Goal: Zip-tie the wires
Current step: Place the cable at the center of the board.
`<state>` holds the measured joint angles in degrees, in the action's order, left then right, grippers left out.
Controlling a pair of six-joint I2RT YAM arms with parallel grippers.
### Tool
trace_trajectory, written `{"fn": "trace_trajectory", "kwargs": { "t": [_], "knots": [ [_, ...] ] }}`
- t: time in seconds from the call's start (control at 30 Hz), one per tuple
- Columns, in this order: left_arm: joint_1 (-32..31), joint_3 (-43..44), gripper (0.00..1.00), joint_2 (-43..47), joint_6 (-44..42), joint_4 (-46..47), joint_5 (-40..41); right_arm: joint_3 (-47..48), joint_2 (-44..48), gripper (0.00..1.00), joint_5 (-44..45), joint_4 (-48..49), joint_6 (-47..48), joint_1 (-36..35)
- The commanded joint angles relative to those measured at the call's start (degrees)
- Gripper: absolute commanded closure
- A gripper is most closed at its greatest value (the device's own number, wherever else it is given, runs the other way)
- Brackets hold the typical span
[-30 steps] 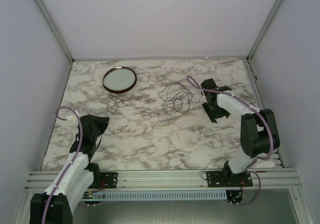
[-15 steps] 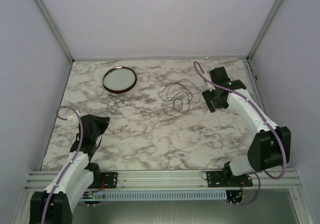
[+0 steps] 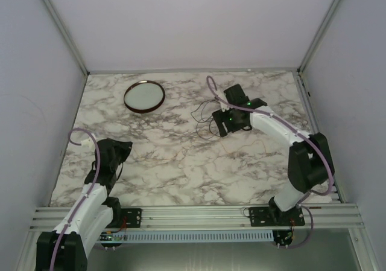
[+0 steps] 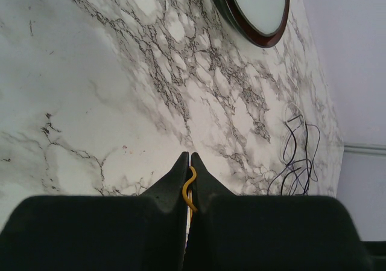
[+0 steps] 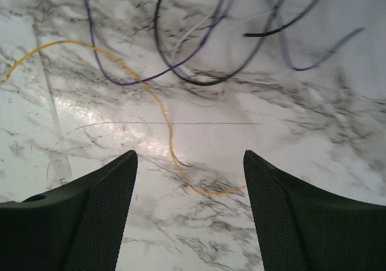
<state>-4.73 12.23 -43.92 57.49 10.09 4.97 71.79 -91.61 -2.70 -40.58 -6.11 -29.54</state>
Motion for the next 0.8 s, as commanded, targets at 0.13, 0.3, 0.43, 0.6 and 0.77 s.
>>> {"fn": "trace_trajectory", "kwargs": {
  "t": [0.13,0.3,0.43,0.6,0.77],
  "knots": [
    [-0.28,0.09,1.00,0.31,-0.20,1.98,-0.58,-2.57,-5.85,0.31,-4.14,9.75,-1.92,-5.39],
    [-0.28,0.22,1.00,0.56,-0.12,1.74,-0.92,-2.68,-9.99,0.44,-1.52,10.92,-0.68,-6.42],
    [-0.28,0.20,1.00,0.93,-0.01,1.38,-1.18,-3.39,-11.42,0.48,1.07,12.22,0.48,-6.54],
    [-0.30,0.19,1.00,1.37,-0.14,0.45,-1.10,-4.31,-12.52,0.75,2.66,12.69,1.57,-6.58],
    [-0.41,0.18,1.00,1.51,-0.28,0.16,-1.86,-6.53,-10.15,1.00,4.60,12.37,1.80,-6.57]
  ]
}}
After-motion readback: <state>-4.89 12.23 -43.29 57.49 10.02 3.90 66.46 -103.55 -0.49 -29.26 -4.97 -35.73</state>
